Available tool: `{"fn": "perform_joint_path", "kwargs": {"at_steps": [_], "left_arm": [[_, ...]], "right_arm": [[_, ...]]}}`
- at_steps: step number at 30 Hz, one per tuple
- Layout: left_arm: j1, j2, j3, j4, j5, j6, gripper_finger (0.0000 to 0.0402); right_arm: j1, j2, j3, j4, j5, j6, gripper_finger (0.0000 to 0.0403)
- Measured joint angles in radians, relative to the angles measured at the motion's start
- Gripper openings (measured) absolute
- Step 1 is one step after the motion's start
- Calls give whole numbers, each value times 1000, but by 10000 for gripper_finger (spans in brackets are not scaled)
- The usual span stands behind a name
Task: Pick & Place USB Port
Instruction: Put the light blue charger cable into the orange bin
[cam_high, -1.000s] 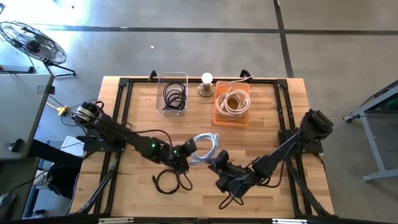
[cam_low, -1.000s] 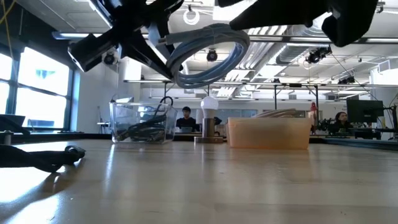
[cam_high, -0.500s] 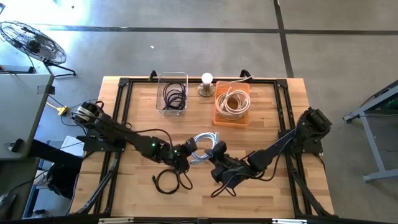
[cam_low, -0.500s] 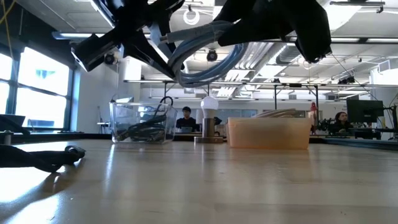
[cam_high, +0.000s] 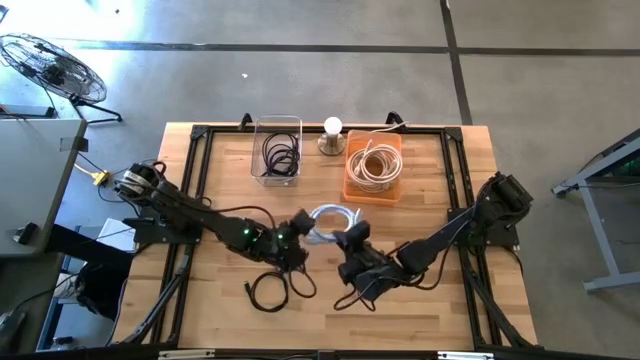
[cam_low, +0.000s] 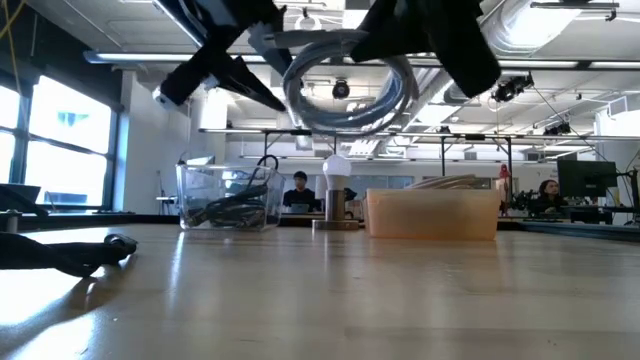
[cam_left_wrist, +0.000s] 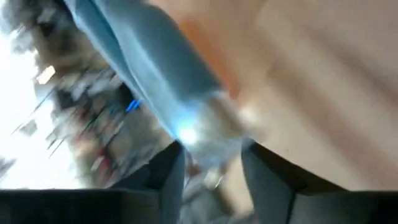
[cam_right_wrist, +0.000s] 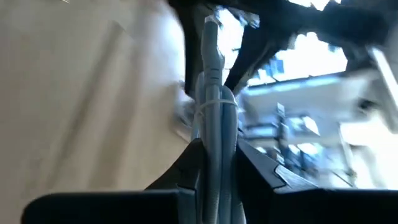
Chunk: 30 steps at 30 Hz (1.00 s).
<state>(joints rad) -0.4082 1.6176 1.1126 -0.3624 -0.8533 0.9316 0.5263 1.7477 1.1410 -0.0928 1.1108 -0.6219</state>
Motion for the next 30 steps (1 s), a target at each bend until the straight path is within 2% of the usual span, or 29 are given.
{"fn": "perform_joint_path", "kwargs": {"at_steps": [6, 8, 10, 13, 16, 24, 27, 30], "left_arm": [[-48, 1, 0, -106, -439, -21, 199], [-70, 1, 0, -151, -531, -22, 204], [-90, 1, 0, -182, -575, -44, 207], [-107, 1, 0, -228, -569, -110, 208], [-112, 1, 0, -306, -555, -202, 208], [-86, 1, 0, -559, -375, -515, 209], [-73, 1, -1, -625, -328, -622, 209], [-56, 1, -1, -672, -293, -682, 209]], "right_arm": [[-38, -2, 1, -17, 303, -61, 56], [-68, -6, 1, -49, 363, -57, 56], [-108, -16, 1, -86, 376, -21, 56], [-186, -44, 1, -158, 367, 66, 56], [-273, -93, 1, -249, 312, 187, 56], [-516, -231, 1, -614, -59, 717, 56], [-569, -234, 1, -689, -142, 796, 56], [-592, -234, 1, -633, -251, 789, 56]]}}
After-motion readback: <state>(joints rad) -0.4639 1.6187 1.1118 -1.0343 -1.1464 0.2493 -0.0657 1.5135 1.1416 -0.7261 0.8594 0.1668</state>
